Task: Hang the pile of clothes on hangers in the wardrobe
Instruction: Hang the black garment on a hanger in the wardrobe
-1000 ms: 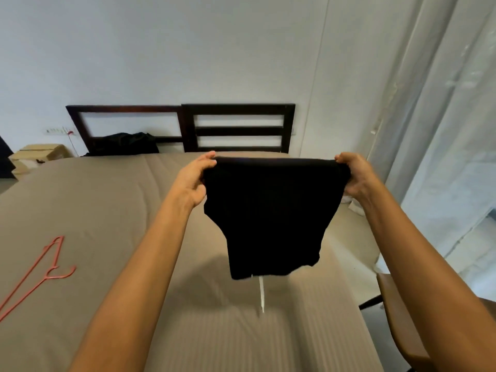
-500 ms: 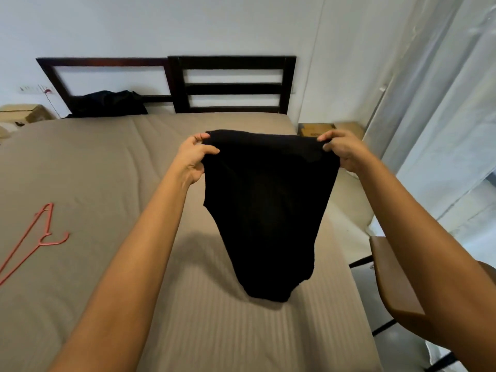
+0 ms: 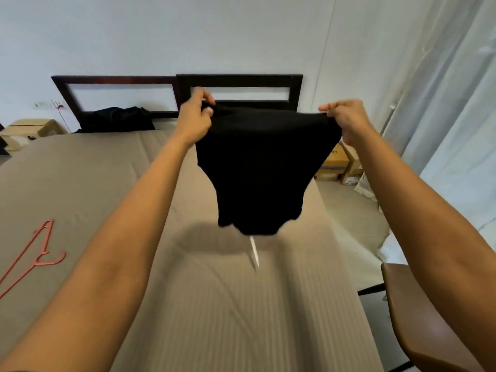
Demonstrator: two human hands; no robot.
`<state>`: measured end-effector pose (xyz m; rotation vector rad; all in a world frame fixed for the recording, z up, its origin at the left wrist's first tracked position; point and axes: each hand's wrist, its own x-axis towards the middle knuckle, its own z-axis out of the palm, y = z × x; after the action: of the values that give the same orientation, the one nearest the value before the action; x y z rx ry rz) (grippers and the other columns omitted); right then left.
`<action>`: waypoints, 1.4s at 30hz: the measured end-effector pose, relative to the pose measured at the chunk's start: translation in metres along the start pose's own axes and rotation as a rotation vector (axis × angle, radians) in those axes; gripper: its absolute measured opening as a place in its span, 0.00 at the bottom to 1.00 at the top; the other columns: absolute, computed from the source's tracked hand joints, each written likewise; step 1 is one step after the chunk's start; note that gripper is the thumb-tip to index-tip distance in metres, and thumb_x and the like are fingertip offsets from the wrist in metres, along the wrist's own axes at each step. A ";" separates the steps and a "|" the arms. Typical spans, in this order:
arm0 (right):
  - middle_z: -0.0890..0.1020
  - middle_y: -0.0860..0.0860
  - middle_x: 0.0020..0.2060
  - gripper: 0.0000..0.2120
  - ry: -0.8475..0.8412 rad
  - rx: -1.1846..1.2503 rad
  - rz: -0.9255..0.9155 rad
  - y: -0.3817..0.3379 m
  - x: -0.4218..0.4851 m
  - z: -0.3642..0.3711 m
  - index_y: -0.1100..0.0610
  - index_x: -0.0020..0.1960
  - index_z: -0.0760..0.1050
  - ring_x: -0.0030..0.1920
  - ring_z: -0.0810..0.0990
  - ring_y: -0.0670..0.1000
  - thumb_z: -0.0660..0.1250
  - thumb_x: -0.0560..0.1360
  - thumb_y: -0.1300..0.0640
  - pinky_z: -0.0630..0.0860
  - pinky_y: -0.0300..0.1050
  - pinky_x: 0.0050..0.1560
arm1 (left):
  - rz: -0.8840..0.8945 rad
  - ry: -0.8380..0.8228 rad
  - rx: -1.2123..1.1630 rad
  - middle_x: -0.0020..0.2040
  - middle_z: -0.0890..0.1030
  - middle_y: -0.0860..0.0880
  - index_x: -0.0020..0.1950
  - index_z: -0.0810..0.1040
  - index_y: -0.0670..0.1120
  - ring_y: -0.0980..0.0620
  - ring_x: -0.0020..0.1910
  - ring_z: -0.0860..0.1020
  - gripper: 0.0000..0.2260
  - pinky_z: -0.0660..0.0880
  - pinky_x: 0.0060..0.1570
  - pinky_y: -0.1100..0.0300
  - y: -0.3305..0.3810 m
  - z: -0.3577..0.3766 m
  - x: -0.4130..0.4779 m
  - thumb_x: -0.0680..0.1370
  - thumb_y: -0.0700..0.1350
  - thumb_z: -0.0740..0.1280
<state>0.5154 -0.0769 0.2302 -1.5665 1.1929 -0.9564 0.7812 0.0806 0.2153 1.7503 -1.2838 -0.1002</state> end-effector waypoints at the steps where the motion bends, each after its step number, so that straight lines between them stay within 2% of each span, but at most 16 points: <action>1: 0.80 0.52 0.43 0.13 0.006 0.007 -0.054 -0.005 -0.006 -0.005 0.60 0.45 0.80 0.42 0.78 0.46 0.58 0.75 0.70 0.77 0.34 0.40 | 0.032 0.005 0.027 0.48 0.72 0.49 0.52 0.68 0.48 0.61 0.38 0.69 0.07 0.67 0.36 0.72 0.006 -0.008 -0.002 0.79 0.36 0.59; 3: 0.81 0.51 0.43 0.11 -0.023 -0.027 -0.105 -0.004 -0.028 -0.012 0.60 0.48 0.80 0.43 0.78 0.45 0.59 0.76 0.68 0.76 0.35 0.43 | 0.033 -0.013 0.074 0.48 0.72 0.50 0.53 0.71 0.47 0.61 0.38 0.69 0.05 0.67 0.35 0.74 0.008 -0.017 -0.018 0.79 0.38 0.60; 6: 0.81 0.50 0.41 0.10 -0.117 -0.079 -0.081 0.035 -0.075 -0.010 0.55 0.43 0.80 0.41 0.77 0.45 0.62 0.77 0.64 0.74 0.36 0.38 | -0.017 -0.106 0.177 0.51 0.75 0.49 0.55 0.76 0.44 0.55 0.45 0.72 0.08 0.68 0.44 0.65 -0.017 -0.014 -0.066 0.80 0.38 0.60; 11: 0.81 0.51 0.46 0.12 -0.259 -0.111 0.075 0.180 -0.180 0.021 0.55 0.45 0.78 0.44 0.78 0.39 0.62 0.76 0.69 0.73 0.35 0.49 | -0.200 -0.373 0.186 0.53 0.82 0.42 0.52 0.82 0.38 0.45 0.52 0.79 0.08 0.66 0.50 0.67 -0.115 0.030 -0.206 0.78 0.35 0.64; 13: 0.81 0.52 0.46 0.13 -0.298 -0.180 0.250 0.257 -0.230 0.038 0.53 0.43 0.78 0.45 0.79 0.38 0.63 0.75 0.70 0.73 0.38 0.52 | -0.379 -0.499 0.151 0.54 0.82 0.42 0.53 0.81 0.38 0.47 0.54 0.79 0.07 0.68 0.55 0.65 -0.155 0.054 -0.278 0.77 0.37 0.66; 14: 0.81 0.53 0.47 0.13 -0.319 -0.217 0.374 0.292 -0.254 0.047 0.52 0.42 0.78 0.47 0.79 0.42 0.64 0.75 0.70 0.72 0.41 0.54 | -0.483 -0.578 0.131 0.54 0.82 0.42 0.54 0.81 0.39 0.48 0.55 0.78 0.09 0.68 0.57 0.65 -0.173 0.065 -0.313 0.76 0.40 0.68; 17: 0.79 0.56 0.46 0.10 -0.404 -0.261 0.796 0.367 -0.324 0.070 0.55 0.44 0.74 0.44 0.77 0.52 0.64 0.75 0.69 0.73 0.42 0.46 | -0.739 -0.816 0.130 0.57 0.78 0.48 0.57 0.77 0.46 0.51 0.59 0.75 0.12 0.68 0.56 0.66 -0.211 0.082 -0.400 0.75 0.45 0.71; 20: 0.77 0.57 0.46 0.09 -0.450 -0.253 1.084 0.385 -0.357 0.096 0.56 0.48 0.70 0.46 0.77 0.54 0.65 0.72 0.68 0.77 0.51 0.51 | -0.812 -0.835 0.189 0.57 0.77 0.48 0.54 0.76 0.48 0.50 0.60 0.75 0.08 0.68 0.54 0.65 -0.233 0.083 -0.433 0.76 0.44 0.69; 23: 0.76 0.57 0.49 0.10 -0.508 -0.190 1.219 0.364 -0.371 0.126 0.56 0.51 0.70 0.49 0.75 0.55 0.66 0.73 0.66 0.75 0.48 0.43 | -0.735 -0.807 0.349 0.55 0.79 0.47 0.54 0.78 0.48 0.49 0.56 0.77 0.08 0.68 0.52 0.65 -0.246 0.066 -0.419 0.75 0.41 0.67; 26: 0.75 0.54 0.53 0.12 -0.718 -0.141 1.249 0.336 -0.400 0.167 0.56 0.55 0.70 0.52 0.75 0.52 0.67 0.74 0.64 0.78 0.44 0.48 | -0.703 -0.754 0.550 0.50 0.81 0.47 0.47 0.78 0.49 0.48 0.52 0.79 0.06 0.70 0.51 0.61 -0.263 0.029 -0.396 0.72 0.41 0.68; 29: 0.73 0.51 0.60 0.17 -1.176 -0.086 1.028 0.322 -0.421 0.204 0.57 0.64 0.69 0.59 0.74 0.48 0.63 0.77 0.64 0.72 0.42 0.61 | -0.692 -0.789 0.977 0.56 0.77 0.48 0.53 0.77 0.52 0.48 0.59 0.75 0.09 0.70 0.54 0.57 -0.278 0.012 -0.398 0.75 0.42 0.63; 31: 0.74 0.47 0.56 0.18 -1.407 -0.186 0.779 0.330 -0.419 0.209 0.59 0.69 0.68 0.56 0.74 0.43 0.59 0.79 0.65 0.70 0.36 0.59 | -0.699 -0.836 1.264 0.64 0.72 0.47 0.63 0.73 0.52 0.47 0.64 0.69 0.14 0.67 0.60 0.55 -0.275 0.020 -0.407 0.78 0.46 0.60; 33: 0.76 0.49 0.54 0.17 -1.361 -0.324 0.593 0.343 -0.402 0.201 0.57 0.67 0.71 0.52 0.75 0.43 0.60 0.78 0.62 0.72 0.34 0.54 | -0.796 -0.835 1.199 0.68 0.68 0.43 0.69 0.69 0.49 0.43 0.67 0.66 0.20 0.67 0.64 0.51 -0.270 0.040 -0.416 0.78 0.50 0.61; 35: 0.76 0.52 0.60 0.19 -1.147 -0.507 0.341 0.363 -0.378 0.192 0.54 0.68 0.69 0.59 0.75 0.47 0.62 0.77 0.59 0.72 0.40 0.61 | -0.846 -0.809 0.936 0.71 0.64 0.41 0.71 0.64 0.47 0.41 0.69 0.65 0.26 0.66 0.66 0.48 -0.262 0.070 -0.425 0.76 0.55 0.64; 38: 0.60 0.55 0.75 0.29 -0.991 -0.729 -0.021 0.383 -0.329 0.194 0.55 0.76 0.56 0.75 0.57 0.52 0.62 0.77 0.56 0.56 0.42 0.72 | -0.761 -0.802 0.683 0.77 0.51 0.41 0.77 0.54 0.50 0.42 0.75 0.55 0.33 0.57 0.72 0.48 -0.241 0.123 -0.440 0.76 0.57 0.64; 42: 0.41 0.55 0.77 0.39 -1.065 -1.000 -0.325 0.407 -0.278 0.211 0.51 0.77 0.41 0.76 0.39 0.56 0.63 0.77 0.49 0.50 0.50 0.75 | -0.754 -0.754 0.707 0.77 0.38 0.43 0.77 0.40 0.55 0.42 0.76 0.41 0.39 0.43 0.73 0.43 -0.238 0.173 -0.453 0.77 0.57 0.63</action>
<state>0.5442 0.1922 -0.2325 -2.5780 0.5949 0.4859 0.6515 0.3331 -0.2449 2.9249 -1.1308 -0.8983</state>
